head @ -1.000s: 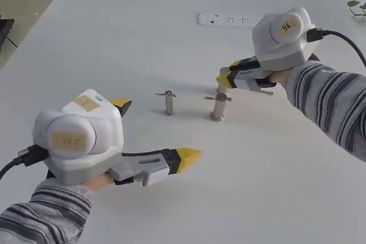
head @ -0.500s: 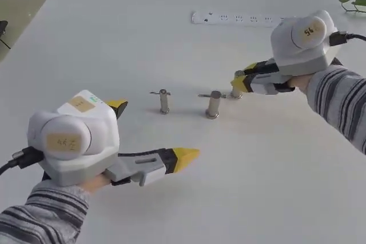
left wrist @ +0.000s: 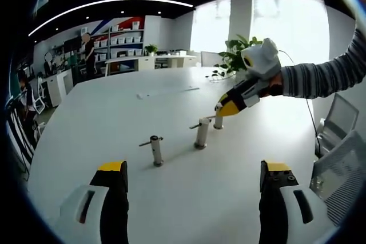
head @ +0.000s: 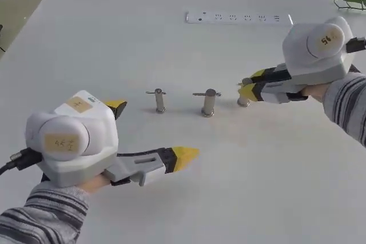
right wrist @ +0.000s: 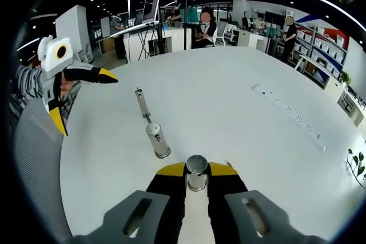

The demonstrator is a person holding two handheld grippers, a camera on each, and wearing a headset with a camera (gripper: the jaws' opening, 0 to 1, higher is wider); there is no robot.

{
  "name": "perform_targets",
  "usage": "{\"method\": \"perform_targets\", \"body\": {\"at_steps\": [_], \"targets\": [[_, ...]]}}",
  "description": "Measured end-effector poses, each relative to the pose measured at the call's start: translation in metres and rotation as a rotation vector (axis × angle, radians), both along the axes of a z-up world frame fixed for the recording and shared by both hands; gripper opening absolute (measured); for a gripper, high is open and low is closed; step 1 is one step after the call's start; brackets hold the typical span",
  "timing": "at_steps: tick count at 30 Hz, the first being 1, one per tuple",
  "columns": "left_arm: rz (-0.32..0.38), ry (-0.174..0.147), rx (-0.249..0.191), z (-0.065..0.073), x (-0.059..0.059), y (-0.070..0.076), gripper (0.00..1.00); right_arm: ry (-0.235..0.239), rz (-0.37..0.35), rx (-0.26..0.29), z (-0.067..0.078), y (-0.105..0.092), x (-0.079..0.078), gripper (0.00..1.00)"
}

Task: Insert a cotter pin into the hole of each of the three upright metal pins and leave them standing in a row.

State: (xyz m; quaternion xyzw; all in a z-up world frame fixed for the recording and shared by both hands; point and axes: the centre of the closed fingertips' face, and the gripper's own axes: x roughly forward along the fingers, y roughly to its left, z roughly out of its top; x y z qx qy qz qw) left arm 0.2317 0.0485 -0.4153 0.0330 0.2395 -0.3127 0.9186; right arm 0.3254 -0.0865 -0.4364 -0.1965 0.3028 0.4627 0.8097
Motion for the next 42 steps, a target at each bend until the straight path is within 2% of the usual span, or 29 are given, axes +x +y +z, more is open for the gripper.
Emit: {"method": "perform_targets", "body": {"at_steps": [5,8,20,22,25,32,42], "targets": [[0.000,-0.002,-0.001,0.001,-0.001,0.000,0.95,-0.008,0.034,-0.008,0.001,0.004,-0.013,0.08],[-0.001,-0.001,-0.001,0.002,-0.001,0.000,0.95,0.012,0.049,0.008,-0.002,0.007,-0.016,0.08],[0.010,-0.003,-0.004,0.005,-0.004,0.001,0.95,0.034,0.116,0.034,-0.005,0.030,-0.048,0.08],[0.012,0.000,-0.006,0.004,-0.005,0.001,0.95,0.043,0.130,0.045,-0.007,0.031,-0.046,0.08],[0.013,0.002,-0.005,0.004,-0.006,0.002,0.95,0.046,0.145,0.047,-0.008,0.036,-0.052,0.08],[0.021,0.003,-0.005,0.004,-0.007,0.004,0.95,0.030,0.186,0.051,-0.008,0.045,-0.060,0.08],[0.020,0.003,-0.007,0.004,-0.007,0.002,0.95,0.023,0.209,0.055,-0.011,0.046,-0.066,0.08]]}}
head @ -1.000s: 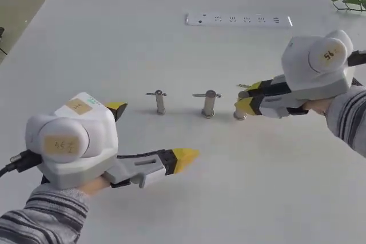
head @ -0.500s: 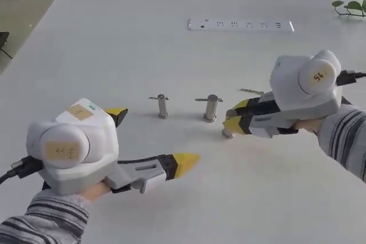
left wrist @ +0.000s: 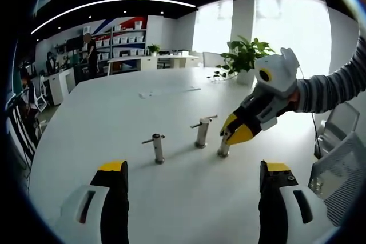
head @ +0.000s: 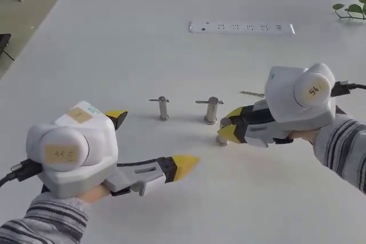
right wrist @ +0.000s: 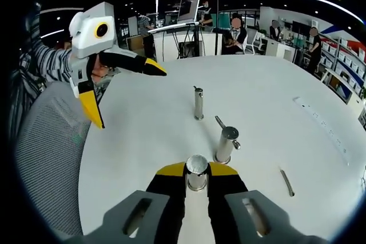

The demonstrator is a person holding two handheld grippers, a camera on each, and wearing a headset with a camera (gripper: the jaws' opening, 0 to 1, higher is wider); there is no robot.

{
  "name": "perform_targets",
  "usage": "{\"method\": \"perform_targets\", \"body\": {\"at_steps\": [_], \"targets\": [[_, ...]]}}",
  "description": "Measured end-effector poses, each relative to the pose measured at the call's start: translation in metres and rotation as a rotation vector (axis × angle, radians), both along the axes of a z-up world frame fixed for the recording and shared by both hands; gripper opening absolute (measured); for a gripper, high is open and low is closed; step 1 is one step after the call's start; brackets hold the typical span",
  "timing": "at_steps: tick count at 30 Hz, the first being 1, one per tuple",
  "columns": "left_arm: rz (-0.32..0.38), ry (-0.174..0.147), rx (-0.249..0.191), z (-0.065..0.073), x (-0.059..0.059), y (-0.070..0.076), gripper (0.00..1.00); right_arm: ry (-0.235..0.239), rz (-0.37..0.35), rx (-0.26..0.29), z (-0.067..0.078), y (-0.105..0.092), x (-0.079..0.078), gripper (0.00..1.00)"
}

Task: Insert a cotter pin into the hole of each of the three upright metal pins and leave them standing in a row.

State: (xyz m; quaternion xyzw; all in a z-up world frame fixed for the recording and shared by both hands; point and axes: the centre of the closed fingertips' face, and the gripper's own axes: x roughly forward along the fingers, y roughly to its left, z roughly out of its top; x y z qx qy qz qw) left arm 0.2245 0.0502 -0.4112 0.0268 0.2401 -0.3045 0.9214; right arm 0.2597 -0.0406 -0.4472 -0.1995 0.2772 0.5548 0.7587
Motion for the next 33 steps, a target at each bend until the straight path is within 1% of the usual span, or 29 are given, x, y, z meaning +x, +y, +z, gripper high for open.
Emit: {"method": "perform_targets", "body": {"at_steps": [2,3,7,8,10,13,14,16,18,20,24,26,29,31,33], "targets": [[-0.002,-0.001,0.001,0.000,0.000,0.000,0.95,-0.006,0.017,-0.007,0.000,-0.001,-0.001,0.08],[-0.001,-0.001,0.001,0.000,0.000,0.000,0.95,0.000,0.017,-0.003,0.000,-0.001,-0.001,0.08],[0.001,-0.002,-0.001,0.001,0.001,0.000,0.95,-0.004,0.025,0.003,0.000,0.000,-0.001,0.09],[0.000,-0.002,-0.001,0.001,0.001,0.000,0.95,-0.011,0.033,0.004,0.000,0.000,0.000,0.09],[-0.001,-0.001,0.000,0.001,0.001,0.000,0.95,-0.005,0.032,0.012,0.000,0.000,-0.001,0.09],[-0.003,0.001,0.002,0.001,0.000,0.000,0.95,-0.009,0.035,0.012,0.001,-0.001,-0.001,0.10],[-0.003,-0.001,0.001,0.001,0.000,0.000,0.95,-0.006,0.031,0.016,0.002,-0.001,-0.001,0.11],[-0.002,0.000,-0.001,0.001,0.000,-0.001,0.95,0.017,0.012,0.041,0.004,-0.001,-0.001,0.16],[-0.001,-0.001,-0.001,0.001,0.001,-0.001,0.95,0.012,0.008,0.040,0.005,-0.003,-0.002,0.20],[0.000,0.000,-0.004,0.001,0.001,-0.001,0.95,0.012,0.004,0.038,0.006,-0.007,-0.002,0.21],[0.000,0.000,-0.004,0.001,0.001,-0.001,0.95,0.037,-0.022,0.047,0.010,-0.016,-0.001,0.24],[0.001,0.000,-0.005,0.001,0.001,0.000,0.96,0.050,-0.044,0.051,0.013,-0.022,0.002,0.24],[0.007,0.001,-0.014,0.001,0.002,0.001,0.96,0.044,-0.056,0.038,0.016,-0.032,0.006,0.25],[0.012,-0.004,-0.030,0.003,0.003,0.001,0.96,0.039,-0.074,0.033,0.018,-0.039,0.012,0.25],[0.010,-0.004,-0.023,0.002,0.003,0.001,0.96,0.037,-0.090,0.026,0.020,-0.045,0.017,0.24]]}}
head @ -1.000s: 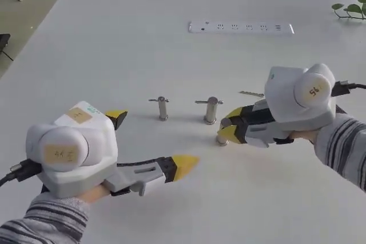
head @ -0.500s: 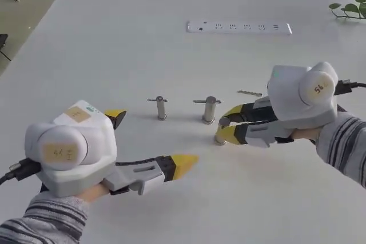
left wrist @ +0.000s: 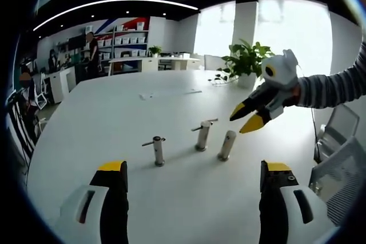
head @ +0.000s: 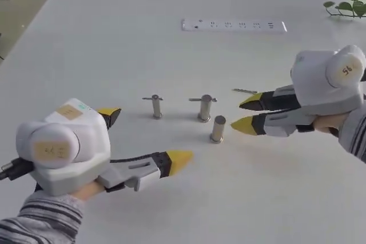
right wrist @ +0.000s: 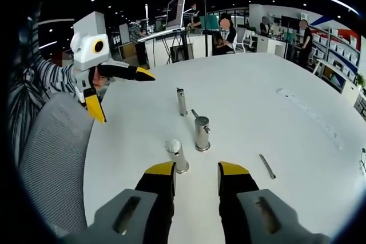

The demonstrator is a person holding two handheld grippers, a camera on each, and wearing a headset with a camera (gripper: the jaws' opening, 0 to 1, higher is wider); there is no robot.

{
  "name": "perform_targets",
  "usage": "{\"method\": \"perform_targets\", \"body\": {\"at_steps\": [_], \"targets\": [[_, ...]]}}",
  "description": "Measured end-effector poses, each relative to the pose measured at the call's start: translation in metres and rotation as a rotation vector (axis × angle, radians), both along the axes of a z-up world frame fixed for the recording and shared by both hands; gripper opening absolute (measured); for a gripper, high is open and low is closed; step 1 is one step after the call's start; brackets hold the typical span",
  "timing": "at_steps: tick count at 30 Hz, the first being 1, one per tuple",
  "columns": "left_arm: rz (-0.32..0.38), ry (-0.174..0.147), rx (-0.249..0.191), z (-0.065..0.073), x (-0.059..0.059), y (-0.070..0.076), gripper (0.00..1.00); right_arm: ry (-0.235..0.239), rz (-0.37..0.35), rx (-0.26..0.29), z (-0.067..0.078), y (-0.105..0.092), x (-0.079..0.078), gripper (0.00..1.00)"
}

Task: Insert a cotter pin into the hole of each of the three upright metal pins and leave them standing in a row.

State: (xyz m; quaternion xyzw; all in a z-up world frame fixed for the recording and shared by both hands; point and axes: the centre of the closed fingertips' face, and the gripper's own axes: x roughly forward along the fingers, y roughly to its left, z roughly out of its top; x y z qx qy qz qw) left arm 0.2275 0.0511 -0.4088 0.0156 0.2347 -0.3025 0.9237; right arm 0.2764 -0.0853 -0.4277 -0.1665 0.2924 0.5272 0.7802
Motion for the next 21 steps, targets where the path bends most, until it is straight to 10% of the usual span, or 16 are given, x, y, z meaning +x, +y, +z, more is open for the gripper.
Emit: {"method": "perform_targets", "body": {"at_steps": [21], "targets": [[-0.006,-0.011,0.007,0.000,0.002,0.002,0.96,0.048,-0.047,-0.281,-0.034,-0.039,0.070,0.18]]}}
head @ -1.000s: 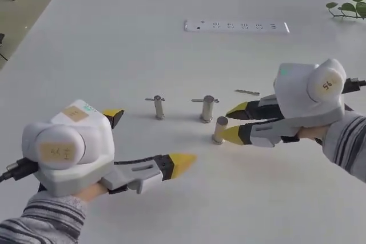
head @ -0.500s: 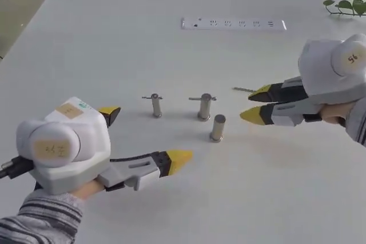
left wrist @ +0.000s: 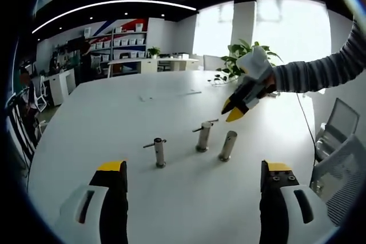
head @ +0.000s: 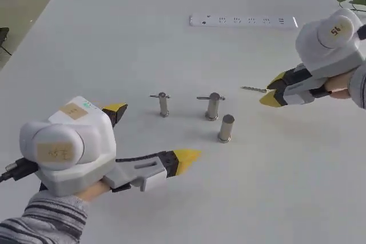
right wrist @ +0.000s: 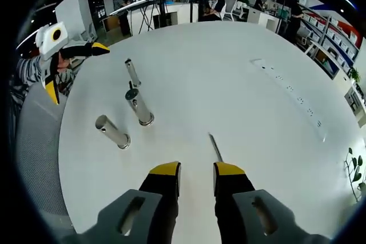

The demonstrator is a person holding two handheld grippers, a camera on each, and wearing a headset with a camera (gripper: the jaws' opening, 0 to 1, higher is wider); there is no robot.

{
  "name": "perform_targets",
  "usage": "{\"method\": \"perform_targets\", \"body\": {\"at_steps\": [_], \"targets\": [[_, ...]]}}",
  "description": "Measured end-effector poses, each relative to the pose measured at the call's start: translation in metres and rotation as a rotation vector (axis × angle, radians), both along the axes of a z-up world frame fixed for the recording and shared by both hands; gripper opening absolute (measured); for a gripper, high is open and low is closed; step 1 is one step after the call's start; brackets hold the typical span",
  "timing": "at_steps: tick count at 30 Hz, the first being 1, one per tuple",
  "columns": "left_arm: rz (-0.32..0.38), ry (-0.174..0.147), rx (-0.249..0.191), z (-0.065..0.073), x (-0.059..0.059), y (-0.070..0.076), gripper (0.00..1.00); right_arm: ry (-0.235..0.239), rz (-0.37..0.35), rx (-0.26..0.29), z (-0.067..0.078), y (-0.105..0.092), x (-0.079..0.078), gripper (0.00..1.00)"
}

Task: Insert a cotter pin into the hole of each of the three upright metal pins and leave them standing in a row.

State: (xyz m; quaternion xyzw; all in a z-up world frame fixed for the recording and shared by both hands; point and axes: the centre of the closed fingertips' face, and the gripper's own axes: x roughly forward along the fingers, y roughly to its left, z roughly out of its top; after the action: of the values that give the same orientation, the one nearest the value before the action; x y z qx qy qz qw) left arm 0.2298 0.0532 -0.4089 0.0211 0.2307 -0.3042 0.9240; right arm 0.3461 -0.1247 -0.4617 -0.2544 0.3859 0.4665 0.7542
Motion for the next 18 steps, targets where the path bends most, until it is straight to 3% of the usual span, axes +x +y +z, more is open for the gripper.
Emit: {"method": "perform_targets", "body": {"at_steps": [4,15,18], "targets": [[-0.002,0.005,-0.004,-0.001,-0.001,0.000,0.97,0.009,0.014,-0.039,-0.012,-0.004,0.017,0.18],[0.003,0.019,-0.025,-0.002,-0.002,0.001,0.99,0.036,0.007,-0.088,-0.026,-0.008,0.037,0.14],[0.006,0.022,-0.022,-0.003,-0.002,0.001,0.99,0.053,0.020,-0.087,-0.031,-0.008,0.038,0.08]]}}
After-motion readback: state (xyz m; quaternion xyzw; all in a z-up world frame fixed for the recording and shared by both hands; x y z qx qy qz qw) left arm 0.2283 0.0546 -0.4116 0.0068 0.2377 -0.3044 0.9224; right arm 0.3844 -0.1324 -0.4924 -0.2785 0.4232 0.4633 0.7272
